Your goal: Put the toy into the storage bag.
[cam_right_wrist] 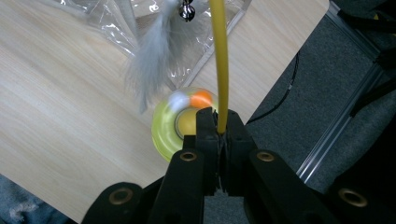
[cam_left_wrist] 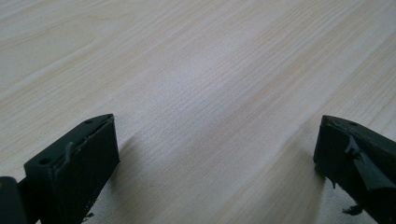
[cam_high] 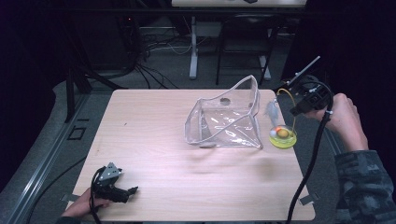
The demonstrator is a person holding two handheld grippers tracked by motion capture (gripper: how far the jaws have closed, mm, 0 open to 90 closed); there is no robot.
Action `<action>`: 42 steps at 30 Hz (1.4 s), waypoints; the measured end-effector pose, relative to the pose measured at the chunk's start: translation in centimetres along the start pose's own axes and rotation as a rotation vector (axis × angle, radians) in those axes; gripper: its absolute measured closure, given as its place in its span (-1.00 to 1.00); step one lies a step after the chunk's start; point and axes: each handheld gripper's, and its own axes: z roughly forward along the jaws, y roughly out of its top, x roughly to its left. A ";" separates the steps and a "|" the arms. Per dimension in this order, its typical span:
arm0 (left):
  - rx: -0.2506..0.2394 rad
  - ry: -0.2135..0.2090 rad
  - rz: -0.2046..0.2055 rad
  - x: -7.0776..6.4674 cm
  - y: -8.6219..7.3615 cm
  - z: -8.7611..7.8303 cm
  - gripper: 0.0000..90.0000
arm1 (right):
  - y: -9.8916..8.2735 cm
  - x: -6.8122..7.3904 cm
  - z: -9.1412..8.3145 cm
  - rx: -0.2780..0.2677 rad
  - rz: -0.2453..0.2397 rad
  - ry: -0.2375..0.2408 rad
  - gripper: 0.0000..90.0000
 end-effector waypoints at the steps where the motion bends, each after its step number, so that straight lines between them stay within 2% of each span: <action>1: 0.000 0.000 0.000 0.0 0.0 0.0 -1.00 | 0.1 0.0 -0.1 0.002 0.002 0.000 0.96; 14: 0.000 0.000 0.000 0.0 0.0 0.0 -1.00 | 1.2 -0.2 -1.5 0.007 -0.008 -0.036 0.96; 23: 0.000 0.000 0.000 0.0 0.0 0.0 -1.00 | 2.0 -0.3 -2.2 -0.002 -0.011 -0.043 0.96; 32: 0.000 0.000 0.000 0.0 0.0 0.0 -1.00 | 3.5 -0.1 -3.4 0.000 -0.030 -0.061 0.96; 42: 0.000 0.000 0.000 0.0 0.0 0.0 -1.00 | 4.9 0.0 -4.9 -0.012 -0.029 -0.081 0.96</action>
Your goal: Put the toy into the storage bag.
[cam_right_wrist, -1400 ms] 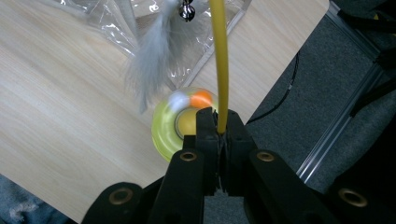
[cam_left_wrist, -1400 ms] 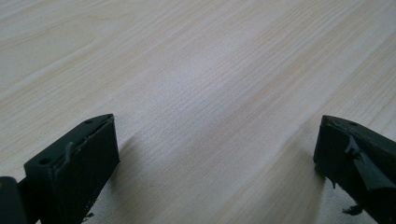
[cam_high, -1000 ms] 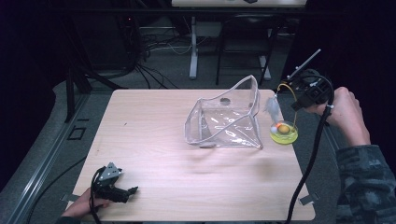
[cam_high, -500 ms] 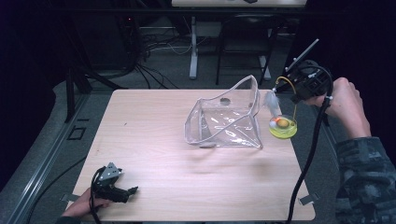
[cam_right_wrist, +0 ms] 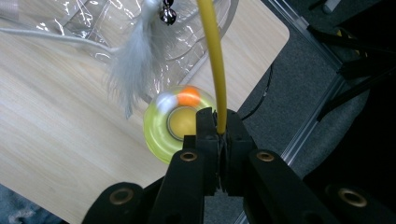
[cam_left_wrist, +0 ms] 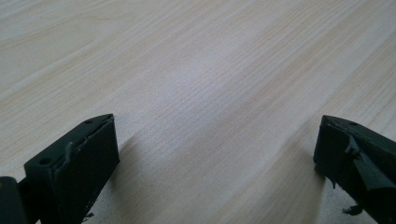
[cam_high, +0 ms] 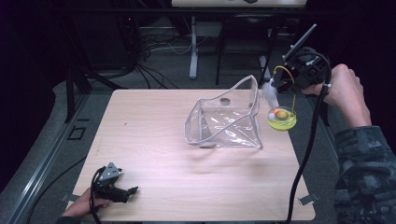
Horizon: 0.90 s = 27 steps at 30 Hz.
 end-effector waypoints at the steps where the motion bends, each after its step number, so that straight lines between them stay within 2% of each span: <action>1: 0.000 0.000 0.000 0.0 0.0 0.0 -1.00 | 0.1 -0.1 -0.1 0.003 -0.006 -0.002 0.96; 9: 0.001 0.000 0.000 0.0 0.0 0.0 -1.00 | 0.6 -0.2 -0.6 -0.004 -0.009 0.005 0.96; 16: 0.000 0.000 0.000 0.0 0.0 0.0 -1.00 | 1.2 -0.6 -1.0 0.002 -0.020 -0.017 0.96; 27: 0.000 -0.001 0.000 0.0 0.0 0.0 -1.00 | 2.0 -0.6 -2.1 -0.005 -0.036 -0.018 0.96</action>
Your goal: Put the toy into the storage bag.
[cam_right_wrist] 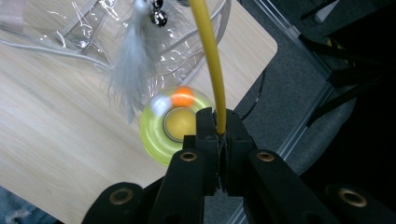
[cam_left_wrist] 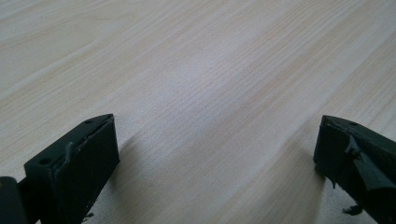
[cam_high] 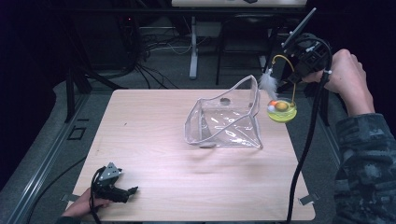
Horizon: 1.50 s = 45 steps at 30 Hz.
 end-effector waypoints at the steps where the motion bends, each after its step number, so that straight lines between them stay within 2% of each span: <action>1: 0.000 0.000 0.000 0.0 0.0 0.0 -1.00 | 0.1 0.1 -0.2 -0.001 -0.006 -0.002 0.96; 9: 0.000 0.000 0.000 0.0 0.0 0.0 -1.00 | 1.2 0.5 -1.4 -0.012 -0.023 -0.033 0.96; 20: 0.000 0.000 0.001 0.0 0.0 0.0 -1.00 | 2.7 0.8 -2.5 -0.028 -0.045 -0.041 0.96; 28: 0.000 0.000 0.001 0.0 0.0 0.0 -1.00 | 3.7 1.1 -2.4 -0.022 -0.062 -0.039 0.96; 38: 0.000 0.000 0.002 0.0 0.0 0.0 -1.00 | 4.8 1.6 -2.8 -0.050 -0.067 -0.039 0.96; 45: 0.000 -0.001 0.002 0.0 0.0 0.0 -1.00 | 5.8 2.4 -3.1 -0.066 -0.089 -0.037 0.96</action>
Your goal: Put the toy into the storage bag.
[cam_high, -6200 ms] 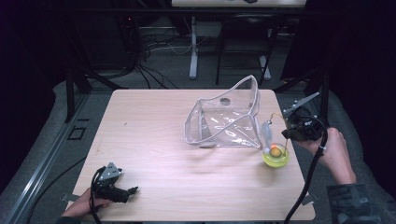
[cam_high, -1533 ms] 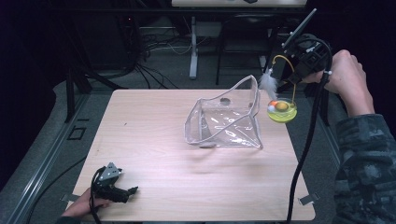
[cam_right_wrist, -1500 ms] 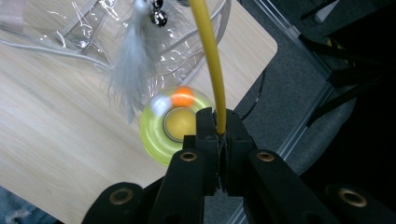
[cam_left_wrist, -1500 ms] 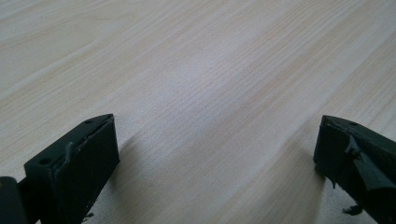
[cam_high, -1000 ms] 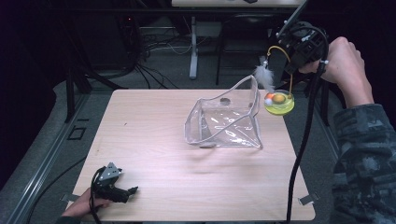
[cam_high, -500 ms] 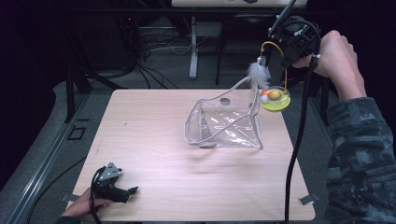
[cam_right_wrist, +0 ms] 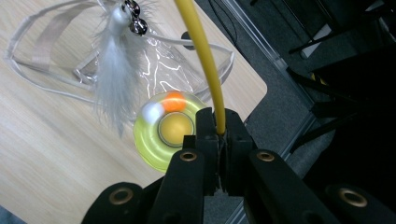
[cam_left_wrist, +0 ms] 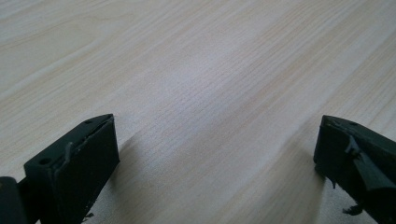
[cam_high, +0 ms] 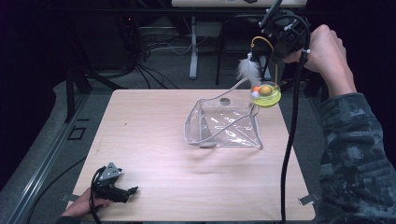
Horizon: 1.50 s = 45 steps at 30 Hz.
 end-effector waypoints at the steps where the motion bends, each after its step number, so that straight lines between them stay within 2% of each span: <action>1: 0.000 0.000 0.000 0.0 0.0 0.0 -1.00 | 0.0 0.0 0.0 0.000 0.000 0.000 0.96; 12: 0.000 0.000 0.000 0.0 0.0 0.0 -1.00 | 1.3 1.1 0.1 -0.040 -0.015 0.007 0.95; 13: 0.000 0.000 0.000 0.0 0.0 0.0 -1.00 | 1.4 1.1 0.1 -0.030 -0.023 0.008 0.96; 14: 0.000 0.000 0.000 0.0 0.0 0.0 -1.00 | 1.6 1.3 0.2 -0.044 -0.022 0.014 0.96; 27: 0.000 0.000 0.000 0.0 0.0 0.0 -1.00 | 3.2 2.6 0.9 -0.069 -0.044 0.035 0.95; 35: 0.000 0.000 0.000 0.0 0.0 0.0 -1.00 | 4.0 3.3 2.1 -0.076 -0.057 0.057 0.95; 39: 0.000 0.000 0.000 0.0 0.0 0.0 -1.00 | 4.4 3.8 3.4 -0.074 -0.064 0.077 0.95; 42: 0.000 0.000 0.001 0.0 0.0 0.0 -1.00 | 4.5 4.0 4.1 -0.085 -0.053 0.092 0.95; 45: 0.000 0.000 0.001 0.0 0.0 0.0 -1.00 | 4.6 4.1 4.5 -0.071 -0.066 0.098 0.95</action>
